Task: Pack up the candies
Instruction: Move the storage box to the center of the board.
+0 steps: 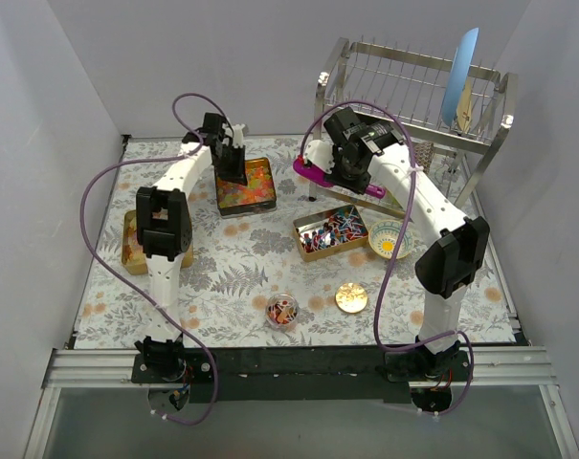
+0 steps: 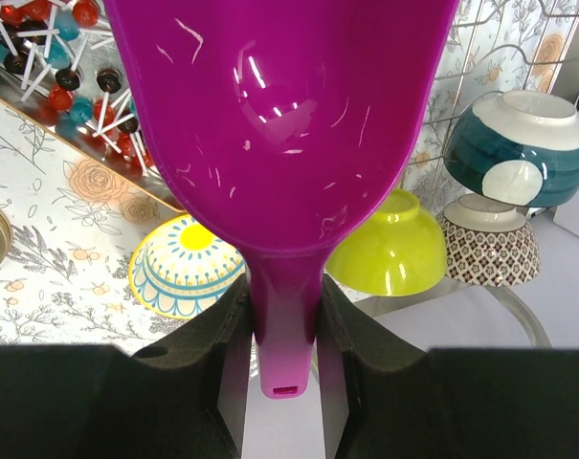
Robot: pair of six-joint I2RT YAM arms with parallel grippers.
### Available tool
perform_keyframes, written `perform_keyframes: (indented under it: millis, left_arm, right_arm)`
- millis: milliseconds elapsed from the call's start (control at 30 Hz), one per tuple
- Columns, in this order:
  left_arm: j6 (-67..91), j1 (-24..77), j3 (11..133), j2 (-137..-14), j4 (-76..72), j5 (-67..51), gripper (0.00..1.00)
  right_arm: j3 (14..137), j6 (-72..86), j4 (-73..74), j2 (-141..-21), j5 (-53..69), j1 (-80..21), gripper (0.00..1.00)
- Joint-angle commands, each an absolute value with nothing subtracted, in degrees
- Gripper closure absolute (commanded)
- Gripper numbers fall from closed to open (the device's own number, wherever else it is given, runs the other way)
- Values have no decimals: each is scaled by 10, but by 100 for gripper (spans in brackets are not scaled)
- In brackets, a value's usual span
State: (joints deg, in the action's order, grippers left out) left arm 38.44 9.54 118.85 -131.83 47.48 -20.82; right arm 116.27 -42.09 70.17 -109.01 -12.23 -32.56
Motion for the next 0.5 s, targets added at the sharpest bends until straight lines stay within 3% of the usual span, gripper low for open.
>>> perform_keyframes:
  millis: [0, 467]
  left_arm:
    - [381, 127, 1175, -1308, 471, -186, 100]
    - [352, 139, 957, -1175, 478, -239, 100]
  right_arm:
    - [1176, -411, 700, -1079, -115, -318, 99]
    - [1182, -413, 712, -1089, -107, -317, 99]
